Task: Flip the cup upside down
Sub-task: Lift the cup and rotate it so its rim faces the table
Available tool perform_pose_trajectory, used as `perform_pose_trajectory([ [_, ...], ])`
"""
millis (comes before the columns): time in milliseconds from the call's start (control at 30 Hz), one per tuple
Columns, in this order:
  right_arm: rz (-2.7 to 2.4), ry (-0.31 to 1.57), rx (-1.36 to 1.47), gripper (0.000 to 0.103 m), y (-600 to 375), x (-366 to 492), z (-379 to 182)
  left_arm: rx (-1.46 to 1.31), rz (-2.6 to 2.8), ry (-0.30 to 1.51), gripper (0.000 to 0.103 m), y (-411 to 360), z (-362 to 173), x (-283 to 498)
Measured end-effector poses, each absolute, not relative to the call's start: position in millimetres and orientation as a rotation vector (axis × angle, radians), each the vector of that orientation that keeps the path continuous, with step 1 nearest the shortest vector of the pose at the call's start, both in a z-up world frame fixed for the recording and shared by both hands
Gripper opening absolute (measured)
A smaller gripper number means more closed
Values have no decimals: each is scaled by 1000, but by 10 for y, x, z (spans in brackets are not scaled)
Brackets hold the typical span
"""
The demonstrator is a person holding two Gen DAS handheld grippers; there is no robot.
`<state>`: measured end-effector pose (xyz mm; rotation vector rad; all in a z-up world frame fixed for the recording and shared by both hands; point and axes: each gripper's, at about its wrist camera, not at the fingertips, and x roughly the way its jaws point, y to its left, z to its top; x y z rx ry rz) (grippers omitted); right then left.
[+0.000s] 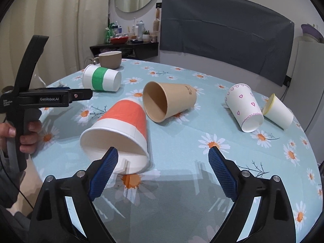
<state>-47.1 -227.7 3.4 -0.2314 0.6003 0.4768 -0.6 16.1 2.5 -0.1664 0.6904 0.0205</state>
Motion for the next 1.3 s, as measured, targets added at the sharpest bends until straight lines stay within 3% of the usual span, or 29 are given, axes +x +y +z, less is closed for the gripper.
perform_pose_trajectory([
  [633,397,654,-214,88,-2897,-392,-43,-195,-37,853,97,-468,357,152],
  [1300,449,680,-153,89,-3126,-163,-31,-259,5,1192,97,-706,257,526],
])
